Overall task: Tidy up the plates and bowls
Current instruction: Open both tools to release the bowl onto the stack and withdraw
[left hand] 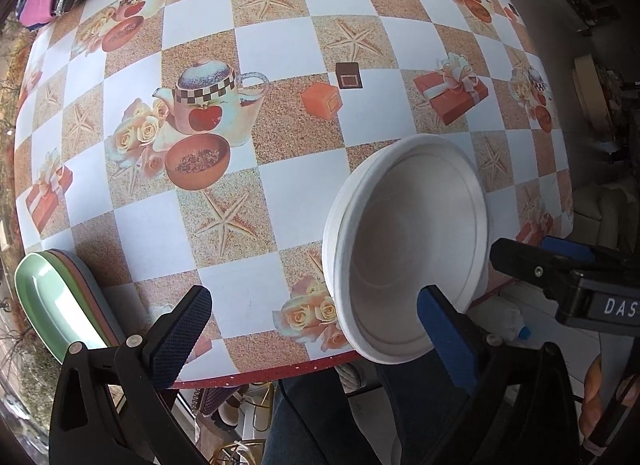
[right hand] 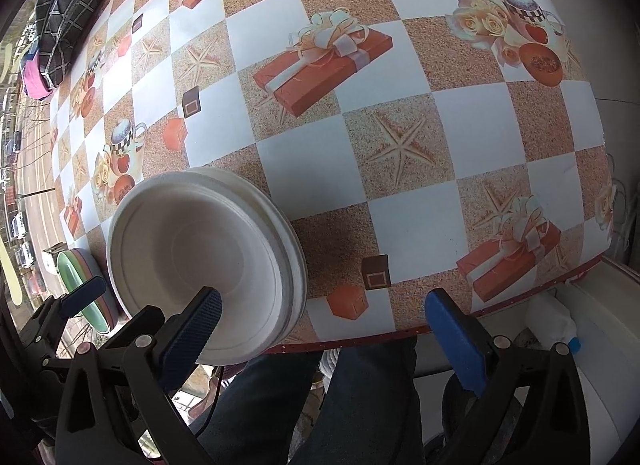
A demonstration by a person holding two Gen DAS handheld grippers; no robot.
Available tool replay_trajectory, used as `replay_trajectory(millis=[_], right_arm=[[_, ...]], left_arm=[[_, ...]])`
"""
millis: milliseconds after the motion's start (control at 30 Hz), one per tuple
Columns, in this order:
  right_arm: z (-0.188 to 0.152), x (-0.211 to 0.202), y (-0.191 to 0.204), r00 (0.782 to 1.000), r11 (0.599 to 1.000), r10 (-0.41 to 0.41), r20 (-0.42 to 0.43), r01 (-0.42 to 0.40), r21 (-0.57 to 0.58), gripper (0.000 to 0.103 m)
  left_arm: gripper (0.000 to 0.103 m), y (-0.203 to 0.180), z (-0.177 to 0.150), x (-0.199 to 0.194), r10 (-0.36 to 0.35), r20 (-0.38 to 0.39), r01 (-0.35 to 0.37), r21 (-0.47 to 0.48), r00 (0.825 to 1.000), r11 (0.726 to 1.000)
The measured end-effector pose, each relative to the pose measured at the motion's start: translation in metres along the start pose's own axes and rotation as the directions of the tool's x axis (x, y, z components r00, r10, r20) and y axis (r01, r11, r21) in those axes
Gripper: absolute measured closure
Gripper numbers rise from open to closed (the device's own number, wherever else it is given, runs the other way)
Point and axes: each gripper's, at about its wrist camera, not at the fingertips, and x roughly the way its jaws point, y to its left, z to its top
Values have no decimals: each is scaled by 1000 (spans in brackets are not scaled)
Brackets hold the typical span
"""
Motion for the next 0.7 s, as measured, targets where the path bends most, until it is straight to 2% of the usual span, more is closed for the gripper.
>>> replay_trajectory(millis=[433, 533, 700], right_arm=[[4, 18, 5, 999, 1000, 0, -47, -1, -22, 1], [6, 26, 6, 996, 1000, -18, -83, 15, -26, 1], [7, 30, 6, 996, 999, -18, -86, 16, -30, 1]], left_arm=[[0, -11, 2, 22, 41, -49, -40, 24, 998, 999], [0, -11, 3, 29, 49, -61, -48, 21, 997, 999], [0, -13, 1, 36, 68, -61, -67, 30, 996, 997]])
